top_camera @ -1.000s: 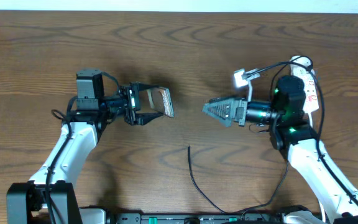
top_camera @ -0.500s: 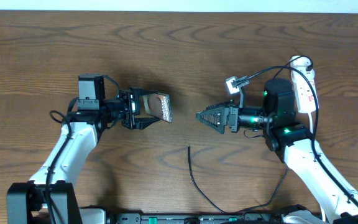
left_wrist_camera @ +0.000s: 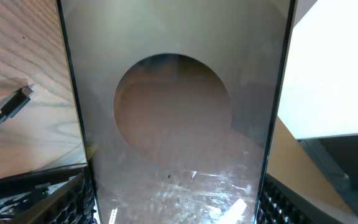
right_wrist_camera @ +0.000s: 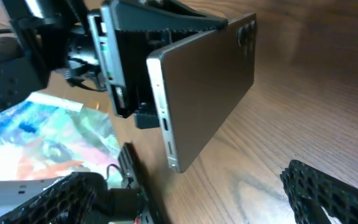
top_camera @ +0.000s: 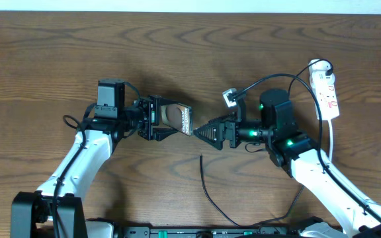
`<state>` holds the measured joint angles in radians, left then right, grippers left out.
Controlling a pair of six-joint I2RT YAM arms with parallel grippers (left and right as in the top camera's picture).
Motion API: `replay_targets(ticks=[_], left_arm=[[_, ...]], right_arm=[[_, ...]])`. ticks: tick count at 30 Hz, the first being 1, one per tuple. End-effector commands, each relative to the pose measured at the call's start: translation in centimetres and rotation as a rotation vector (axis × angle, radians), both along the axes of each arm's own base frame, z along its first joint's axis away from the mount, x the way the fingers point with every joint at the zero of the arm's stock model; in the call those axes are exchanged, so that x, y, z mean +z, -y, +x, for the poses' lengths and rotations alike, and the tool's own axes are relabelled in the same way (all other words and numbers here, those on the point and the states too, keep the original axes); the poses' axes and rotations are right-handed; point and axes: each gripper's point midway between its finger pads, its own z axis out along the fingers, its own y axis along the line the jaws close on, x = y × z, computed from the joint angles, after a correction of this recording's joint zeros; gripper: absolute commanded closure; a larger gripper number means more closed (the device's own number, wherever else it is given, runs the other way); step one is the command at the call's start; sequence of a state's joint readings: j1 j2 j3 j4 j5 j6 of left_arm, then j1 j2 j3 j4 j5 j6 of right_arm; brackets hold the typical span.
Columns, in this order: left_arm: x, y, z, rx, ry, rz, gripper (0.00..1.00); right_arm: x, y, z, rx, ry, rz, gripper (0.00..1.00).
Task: Plug charger to phone and switch on socket
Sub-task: 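Close the right gripper on the phone's free end beside the left gripper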
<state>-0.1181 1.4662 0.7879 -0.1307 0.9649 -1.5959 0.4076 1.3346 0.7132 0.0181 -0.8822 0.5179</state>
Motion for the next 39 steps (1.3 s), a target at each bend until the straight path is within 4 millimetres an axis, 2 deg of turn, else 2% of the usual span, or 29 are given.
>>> replay_targets(ticks=[1,15,28,39], left_arm=[[1.7,0.8,0.2,-0.030,0.052,-0.015,0.93],[0.8,1.8,0.1,-0.029,0.062,0.052,0.93],[0.5,2.2,0.0,-0.014,0.038,0.066,0.93],[0.2,4.0,-1.0,-0.037,0.008,0.078,0.93]], right_arm=[[-0.6,-0.2,0.6,-0.037,0.013,-0.048,0.01],[-1.3,-1.0,0.6,-0.067,0.052,-0.108,0.01],[-1.4,-1.6,1.5,-0.199,-0.038,-0.105,0.05],[-1.8,-2.9,0.5,-0.205,-0.030,-0.136,0.07]])
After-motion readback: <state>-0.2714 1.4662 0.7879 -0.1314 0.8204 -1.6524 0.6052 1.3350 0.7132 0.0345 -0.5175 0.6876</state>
